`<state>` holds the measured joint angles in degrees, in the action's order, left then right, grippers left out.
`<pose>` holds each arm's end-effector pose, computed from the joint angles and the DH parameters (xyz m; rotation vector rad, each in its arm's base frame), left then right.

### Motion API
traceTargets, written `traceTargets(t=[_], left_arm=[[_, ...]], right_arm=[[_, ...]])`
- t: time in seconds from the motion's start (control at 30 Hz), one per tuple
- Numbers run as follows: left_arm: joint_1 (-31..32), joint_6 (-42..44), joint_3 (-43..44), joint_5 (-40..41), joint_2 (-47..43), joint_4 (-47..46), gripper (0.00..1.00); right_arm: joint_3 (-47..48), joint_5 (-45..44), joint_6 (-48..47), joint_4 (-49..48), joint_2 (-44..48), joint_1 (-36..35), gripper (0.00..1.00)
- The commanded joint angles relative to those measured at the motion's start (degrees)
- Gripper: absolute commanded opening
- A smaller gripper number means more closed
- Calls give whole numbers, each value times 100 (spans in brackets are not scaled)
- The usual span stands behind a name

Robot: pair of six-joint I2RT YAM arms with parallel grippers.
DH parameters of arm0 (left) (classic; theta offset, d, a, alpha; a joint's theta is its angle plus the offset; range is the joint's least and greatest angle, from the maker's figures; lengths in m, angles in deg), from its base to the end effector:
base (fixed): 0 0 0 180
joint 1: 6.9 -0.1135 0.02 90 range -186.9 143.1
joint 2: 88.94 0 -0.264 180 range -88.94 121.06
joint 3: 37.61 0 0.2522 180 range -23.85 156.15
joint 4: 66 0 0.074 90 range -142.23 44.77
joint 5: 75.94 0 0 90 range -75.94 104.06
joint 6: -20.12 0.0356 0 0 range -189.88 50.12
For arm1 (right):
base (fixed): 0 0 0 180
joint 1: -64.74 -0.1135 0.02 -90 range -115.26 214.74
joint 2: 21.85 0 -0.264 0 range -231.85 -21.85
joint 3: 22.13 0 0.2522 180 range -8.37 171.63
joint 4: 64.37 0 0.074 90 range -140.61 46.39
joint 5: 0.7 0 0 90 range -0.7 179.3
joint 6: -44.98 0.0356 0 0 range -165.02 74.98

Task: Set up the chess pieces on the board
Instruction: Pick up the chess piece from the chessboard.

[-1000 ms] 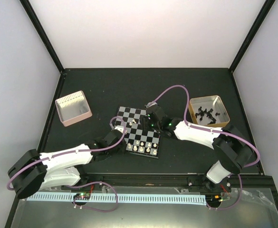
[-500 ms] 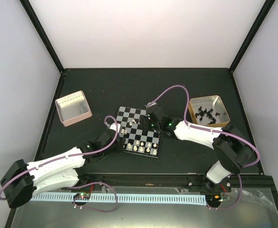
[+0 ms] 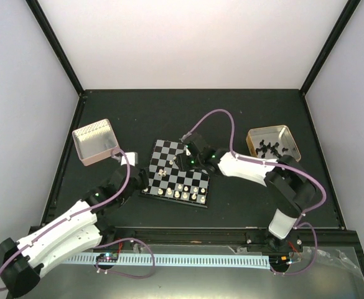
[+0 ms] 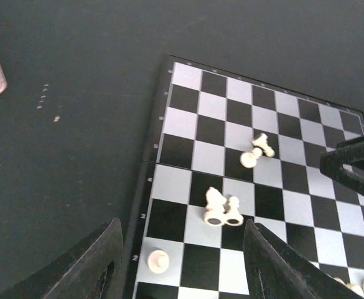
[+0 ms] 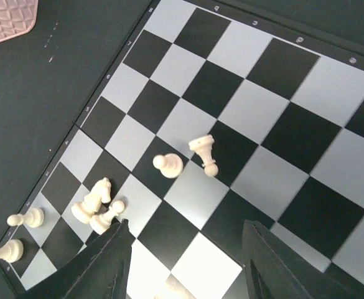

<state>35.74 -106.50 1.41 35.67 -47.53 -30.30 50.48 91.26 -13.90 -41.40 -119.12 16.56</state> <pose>0.1253 -0.0976 0.2115 -0.0884 2.2027 -0.3588 0.2368 0.2665 0.1892 -0.3895 2.4846 0.6551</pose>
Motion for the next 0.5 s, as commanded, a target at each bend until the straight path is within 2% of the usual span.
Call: traceTargets(t=[0.0, 0.27, 0.47], left_arm=[[-455, 210, 56, -214, -257, 319, 58], [-1004, 185, -153, -797, -329, 258, 60], [-1131, 128, -264, -1095, -253, 107, 60]], right_arm=[[584, 169, -254, 504, -407, 11, 49], [1464, -14, -528, 1151, -1171, -4, 41], [1924, -353, -741, 1562, -1579, 2, 41]])
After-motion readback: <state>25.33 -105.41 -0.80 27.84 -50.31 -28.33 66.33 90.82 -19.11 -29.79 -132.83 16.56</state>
